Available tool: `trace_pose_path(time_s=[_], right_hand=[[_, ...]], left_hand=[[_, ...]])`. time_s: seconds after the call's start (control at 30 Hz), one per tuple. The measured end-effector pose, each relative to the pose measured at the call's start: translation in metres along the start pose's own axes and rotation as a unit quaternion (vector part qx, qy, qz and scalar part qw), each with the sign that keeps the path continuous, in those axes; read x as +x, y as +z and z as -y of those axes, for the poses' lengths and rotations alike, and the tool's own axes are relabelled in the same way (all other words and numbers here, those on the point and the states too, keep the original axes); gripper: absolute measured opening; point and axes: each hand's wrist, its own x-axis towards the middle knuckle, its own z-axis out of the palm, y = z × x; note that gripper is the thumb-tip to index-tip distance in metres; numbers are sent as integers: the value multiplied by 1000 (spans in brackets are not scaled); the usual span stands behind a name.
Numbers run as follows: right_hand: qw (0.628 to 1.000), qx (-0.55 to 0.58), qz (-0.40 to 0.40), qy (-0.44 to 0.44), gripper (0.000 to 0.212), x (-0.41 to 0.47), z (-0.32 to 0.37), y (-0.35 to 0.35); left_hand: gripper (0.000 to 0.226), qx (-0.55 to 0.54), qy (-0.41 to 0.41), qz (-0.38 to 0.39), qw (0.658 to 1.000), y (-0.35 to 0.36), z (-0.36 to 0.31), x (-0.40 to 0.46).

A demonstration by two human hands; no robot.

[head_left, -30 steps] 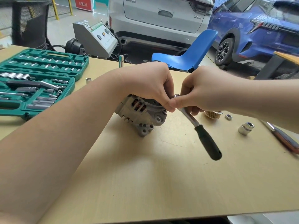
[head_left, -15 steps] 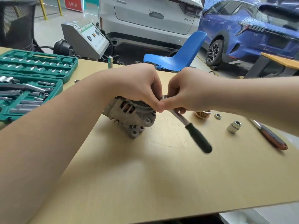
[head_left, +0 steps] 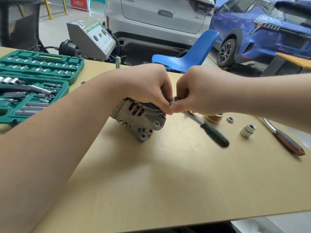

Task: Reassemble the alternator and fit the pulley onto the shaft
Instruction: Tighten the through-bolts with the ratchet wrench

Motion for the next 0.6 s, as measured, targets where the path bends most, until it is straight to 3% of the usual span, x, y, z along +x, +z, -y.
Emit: trace_pose_path(time_s=[0.1,0.17,0.3,0.37,0.43,0.53,0.6], right_hand=[[954,-238,-40,-178,17,-3,-7,-1],[942,-262,-29,-207,20,-3,-12,-2],[999,-30,11,-5,35,0,-1,-2],[993,80,44,76,40,3,6,-2],[990,93,50,92,40,3,7,-2],[1000,-24,-2,-19,38,-2,-3,-2],[980,-133,-36,-142,29,-6,-10,-1]], left_hand=[[10,-3,1,-1,1000,0,1,-1],[11,-6,0,-3,1000,0,0,0],[11,-7,-2,-15,1000,1,0,1],[15,-10,-6,-15,1000,1,0,1],[13,-11,-3,-12,1000,1,1,0],[9,-13,3,-11,1000,-1,0,-1],[10,-11,-2,-11,1000,-1,-2,-2]])
